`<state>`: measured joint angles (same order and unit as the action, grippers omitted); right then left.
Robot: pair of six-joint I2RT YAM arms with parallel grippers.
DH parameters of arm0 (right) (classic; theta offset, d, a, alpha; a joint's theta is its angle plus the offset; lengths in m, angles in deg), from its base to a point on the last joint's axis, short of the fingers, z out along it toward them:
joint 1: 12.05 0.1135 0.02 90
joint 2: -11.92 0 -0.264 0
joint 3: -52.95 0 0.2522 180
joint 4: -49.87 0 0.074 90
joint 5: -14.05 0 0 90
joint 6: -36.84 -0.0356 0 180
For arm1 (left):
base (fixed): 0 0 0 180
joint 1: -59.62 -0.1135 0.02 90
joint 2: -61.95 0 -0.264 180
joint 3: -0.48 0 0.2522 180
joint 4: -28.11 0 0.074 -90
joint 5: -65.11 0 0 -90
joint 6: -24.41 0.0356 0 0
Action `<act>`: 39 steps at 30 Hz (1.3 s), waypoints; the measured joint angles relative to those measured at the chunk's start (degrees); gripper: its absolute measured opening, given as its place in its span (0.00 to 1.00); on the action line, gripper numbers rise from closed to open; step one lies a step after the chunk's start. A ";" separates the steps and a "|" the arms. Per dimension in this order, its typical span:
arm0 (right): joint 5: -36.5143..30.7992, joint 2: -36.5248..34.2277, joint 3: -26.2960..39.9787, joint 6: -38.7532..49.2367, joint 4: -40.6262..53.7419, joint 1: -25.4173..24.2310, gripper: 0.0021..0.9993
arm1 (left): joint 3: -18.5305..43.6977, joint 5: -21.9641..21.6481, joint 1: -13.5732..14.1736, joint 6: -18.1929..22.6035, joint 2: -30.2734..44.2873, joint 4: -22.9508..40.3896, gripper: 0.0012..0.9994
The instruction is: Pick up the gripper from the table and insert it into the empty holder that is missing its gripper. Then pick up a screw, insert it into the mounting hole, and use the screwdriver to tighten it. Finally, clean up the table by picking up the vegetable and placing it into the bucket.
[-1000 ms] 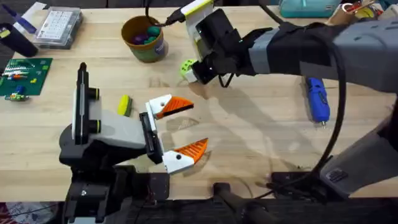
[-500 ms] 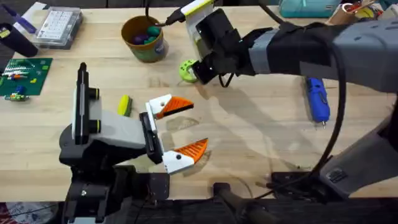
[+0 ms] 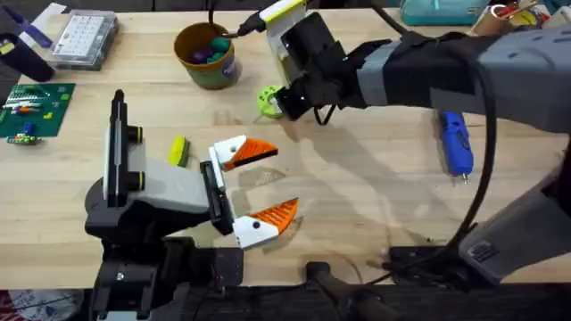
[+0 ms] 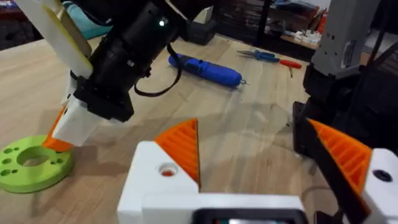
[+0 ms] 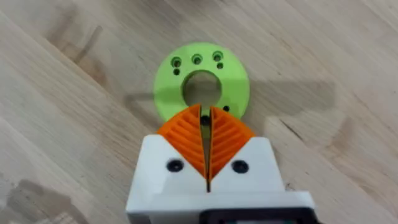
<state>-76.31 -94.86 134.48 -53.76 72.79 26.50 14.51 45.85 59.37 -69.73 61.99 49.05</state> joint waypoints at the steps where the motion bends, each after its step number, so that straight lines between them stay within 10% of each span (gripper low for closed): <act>1: 0.00 -0.02 0.10 0.00 0.17 0.00 0.00 | 0.00 0.00 0.00 0.00 0.00 0.00 0.99; 23: -0.02 10.20 9.48 1.07 13.72 0.77 0.00 | 0.00 0.00 0.00 0.00 0.00 0.02 0.99; 39: 0.09 27.89 10.30 0.79 22.48 11.55 0.00 | 0.00 0.00 0.00 0.00 0.00 0.00 0.99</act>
<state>-76.23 -66.97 144.78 -52.97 95.27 38.05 14.51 45.85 59.37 -69.73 61.99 49.05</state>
